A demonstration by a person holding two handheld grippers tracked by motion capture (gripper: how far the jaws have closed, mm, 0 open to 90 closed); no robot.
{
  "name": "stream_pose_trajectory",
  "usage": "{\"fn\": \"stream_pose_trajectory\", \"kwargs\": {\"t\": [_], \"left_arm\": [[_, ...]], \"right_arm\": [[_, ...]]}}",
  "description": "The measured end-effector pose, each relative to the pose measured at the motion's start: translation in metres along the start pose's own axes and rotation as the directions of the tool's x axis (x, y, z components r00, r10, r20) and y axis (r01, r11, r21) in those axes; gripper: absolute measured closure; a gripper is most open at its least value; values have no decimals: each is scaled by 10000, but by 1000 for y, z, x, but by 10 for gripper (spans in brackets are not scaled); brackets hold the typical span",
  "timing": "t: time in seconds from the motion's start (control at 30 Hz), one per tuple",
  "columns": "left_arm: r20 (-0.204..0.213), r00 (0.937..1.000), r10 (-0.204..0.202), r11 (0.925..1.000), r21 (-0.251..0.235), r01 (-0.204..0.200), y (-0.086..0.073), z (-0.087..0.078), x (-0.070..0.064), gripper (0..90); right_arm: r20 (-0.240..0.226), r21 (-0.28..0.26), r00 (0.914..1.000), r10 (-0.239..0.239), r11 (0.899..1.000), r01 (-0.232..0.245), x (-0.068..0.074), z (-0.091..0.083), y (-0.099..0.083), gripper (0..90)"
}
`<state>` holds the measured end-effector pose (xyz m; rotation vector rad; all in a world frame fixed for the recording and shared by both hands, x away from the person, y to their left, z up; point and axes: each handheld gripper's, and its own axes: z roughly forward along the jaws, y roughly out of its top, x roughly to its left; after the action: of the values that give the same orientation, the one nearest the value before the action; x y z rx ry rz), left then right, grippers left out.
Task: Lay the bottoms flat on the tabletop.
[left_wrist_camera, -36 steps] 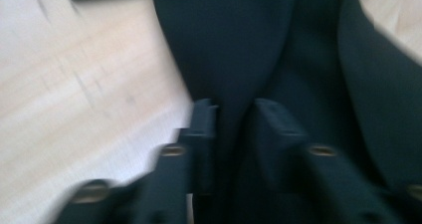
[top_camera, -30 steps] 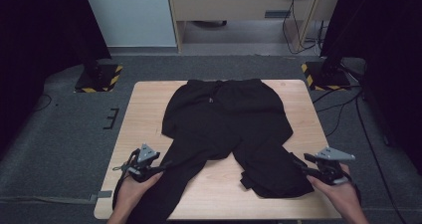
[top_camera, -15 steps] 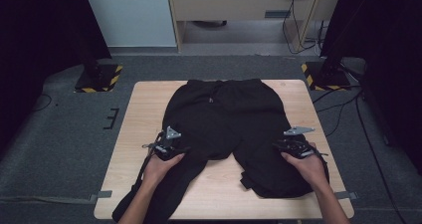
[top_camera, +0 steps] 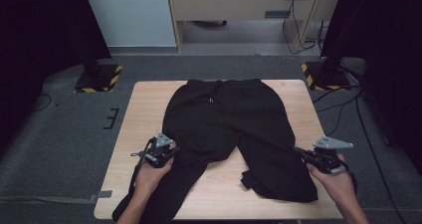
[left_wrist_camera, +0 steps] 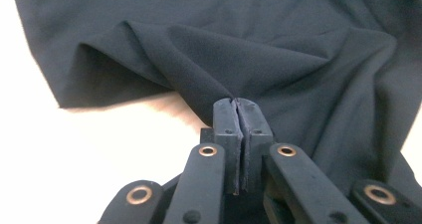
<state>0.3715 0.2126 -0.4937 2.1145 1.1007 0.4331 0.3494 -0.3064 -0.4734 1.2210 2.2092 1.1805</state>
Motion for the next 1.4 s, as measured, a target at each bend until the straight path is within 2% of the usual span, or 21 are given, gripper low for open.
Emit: {"fn": "stream_pose_trajectory", "kwargs": {"t": [0.03,0.1,0.4,0.47,0.57,0.6,0.63,0.67,0.7,0.77,0.8,0.87,0.9,1.0,1.1,1.13,1.23,1.3,1.33,1.37,1.4], "left_arm": [[-80,9999,72,10000,65,-72,-3,-5,1,876],[-76,10000,-3,10000,31,3,-6,-10,3,876],[-402,9982,-455,9972,576,478,-28,-18,20,876],[-248,9983,-521,9954,791,539,-35,-21,22,875],[-31,9995,-309,9956,882,311,-37,-23,18,858],[-73,9999,-143,9961,865,149,-37,-24,16,828],[-311,9995,-12,9993,386,24,-34,-30,18,682],[-560,9984,-25,10000,67,29,-31,-33,21,622],[-560,9984,-25,10000,67,29,-31,-33,21,573],[-896,9953,-358,9989,-318,331,-24,-35,32,548],[-986,9928,-680,9971,-413,642,-17,-30,43,561],[-1095,9914,-715,9971,-328,683,-14,-26,47,554],[-1417,9872,-726,9973,-174,708,-7,-13,55,538],[-1837,9784,-944,9951,114,982,0,8,65,491],[-1953,9760,-964,9943,260,1034,3,20,70,447],[-1977,9758,-935,9936,442,1042,5,29,73,452],[-1796,9776,-1096,9914,514,1206,6,35,74,483],[-1716,9801,-995,9901,808,1146,6,41,73,509],[-1657,9815,-958,9908,791,1101,6,42,71,611],[-1537,9832,-985,9906,793,1117,6,42,70,611],[-1538,9830,-1008,9900,821,1143,7,42,69,742]], "right_arm": [[-98,243,9999,-40,9997,42,3,0,-11,892],[-65,315,10000,-34,9995,36,6,3,-17,886],[-61,578,10000,-2,9983,6,7,22,-13,876],[-71,605,9999,-85,9981,89,7,22,-12,866],[-40,612,10000,-27,9981,29,7,21,-11,843],[-7,596,10000,-42,9982,43,5,20,-11,819],[126,527,9998,149,9985,-156,5,19,-9,752],[183,485,9998,104,9988,-113,4,19,-8,722],[183,485,9998,104,9988,-113,4,19,-8,722],[221,428,9997,113,9990,-122,4,19,-4,683],[277,533,9995,116,9985,-130,5,21,-1,650],[312,609,9995,76,9981,-95,6,24,0,643],[296,665,9995,65,9977,-85,5,25,0,639],[463,665,9988,140,9976,-171,3,29,0,626],[494,656,9981,356,9971,-388,1,28,-2,619],[494,645,9980,396,9970,-427,0,27,-1,617],[644,501,9967,502,9973,-535,-3,27,1,612],[673,479,9964,509,9974,-542,-4,27,2,612],[766,477,9957,518,9973,-556,-5,28,4,613],[766,477,9957,518,9973,-556,-5,28,4,613],[820,480,9951,555,9971,-596,-6,28,6,614]]}}
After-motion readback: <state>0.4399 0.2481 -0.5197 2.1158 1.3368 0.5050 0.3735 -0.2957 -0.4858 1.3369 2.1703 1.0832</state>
